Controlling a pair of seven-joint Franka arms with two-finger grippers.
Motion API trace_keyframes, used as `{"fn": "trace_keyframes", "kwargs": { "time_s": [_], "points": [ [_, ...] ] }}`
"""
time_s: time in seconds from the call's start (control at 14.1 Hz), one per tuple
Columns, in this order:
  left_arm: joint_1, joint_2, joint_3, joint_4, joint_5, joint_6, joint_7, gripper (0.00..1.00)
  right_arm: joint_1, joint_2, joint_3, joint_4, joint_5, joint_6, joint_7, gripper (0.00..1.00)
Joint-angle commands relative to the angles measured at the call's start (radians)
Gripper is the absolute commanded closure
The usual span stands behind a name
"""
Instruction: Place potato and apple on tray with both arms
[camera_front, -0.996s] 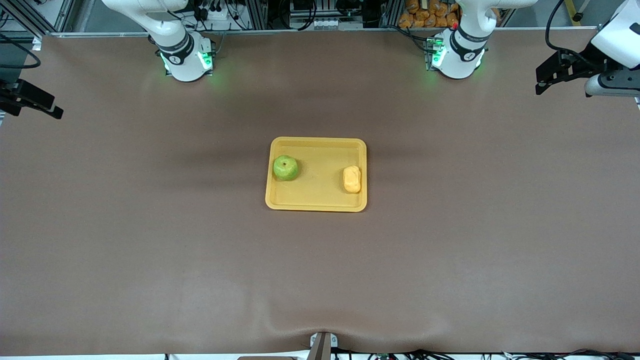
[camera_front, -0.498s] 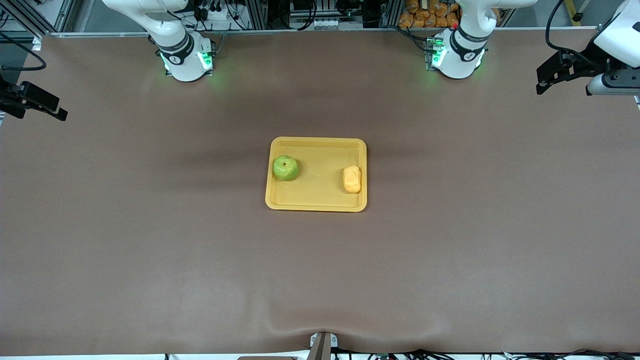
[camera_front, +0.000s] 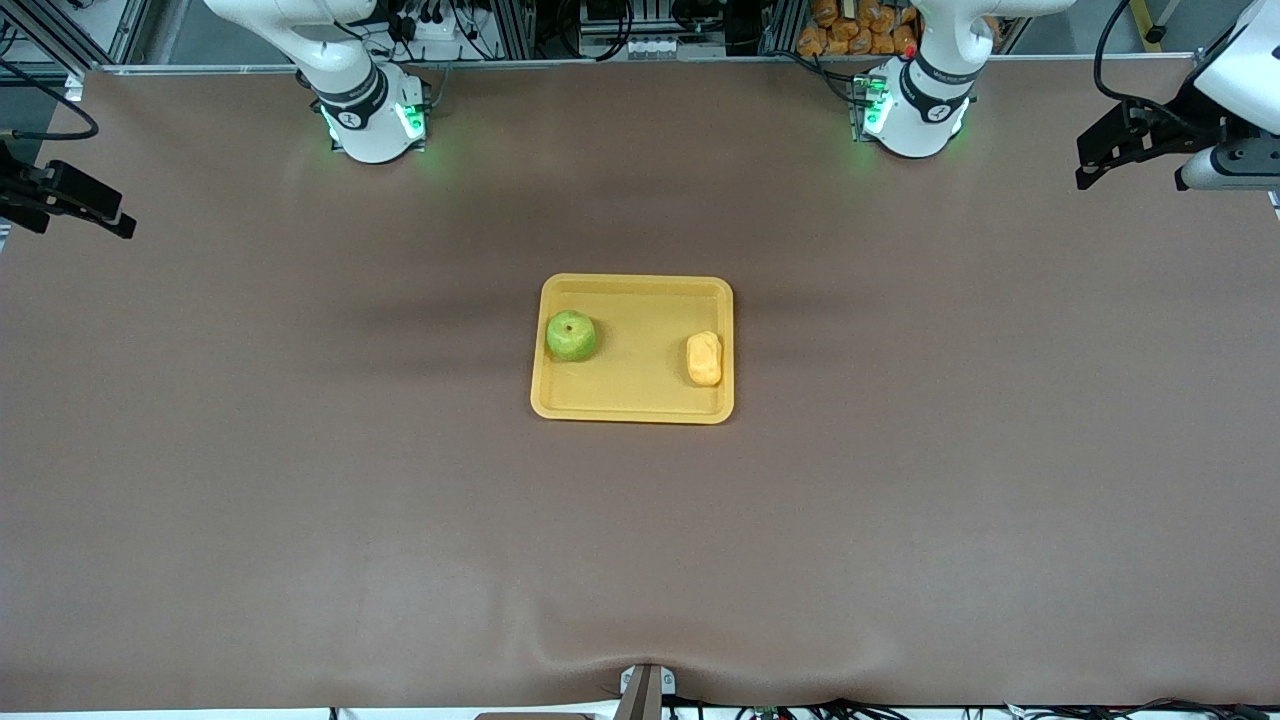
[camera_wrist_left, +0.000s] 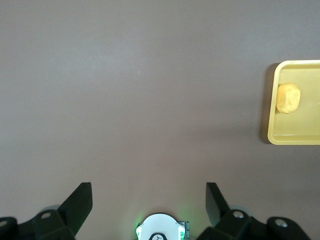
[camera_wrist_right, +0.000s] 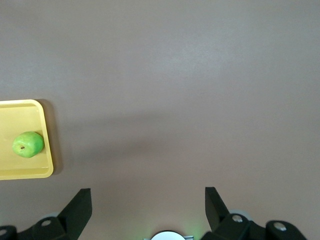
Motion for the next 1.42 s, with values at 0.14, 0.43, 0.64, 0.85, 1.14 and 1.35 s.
{"fn": "trace_keyframes", "kwargs": {
  "time_s": [0.14,0.43,0.64,0.85,1.14,1.35],
  "points": [
    [-0.001,-0.012,0.001,-0.002,0.000,0.022,-0.009,0.00,0.002,-0.027,0.002,-0.026,-0.021,0.014,-0.008,0.00],
    [-0.001,-0.023,0.001,-0.002,0.000,0.016,-0.006,0.00,0.001,-0.024,0.000,-0.022,-0.020,0.015,-0.008,0.00],
    [-0.001,-0.017,0.006,-0.001,-0.003,0.021,0.002,0.00,0.001,-0.024,0.000,-0.020,-0.020,0.018,-0.008,0.00],
    [0.003,-0.014,0.009,-0.001,-0.002,0.021,0.011,0.00,0.002,-0.024,0.000,-0.020,-0.020,0.018,-0.008,0.00],
    [0.011,-0.010,0.009,0.003,-0.002,0.021,0.015,0.00,0.002,-0.023,0.000,-0.014,-0.020,0.017,-0.008,0.00],
    [0.009,0.012,0.009,0.039,-0.004,0.018,0.008,0.00,0.002,-0.020,0.000,-0.006,-0.021,0.017,-0.008,0.00]
  ]
}}
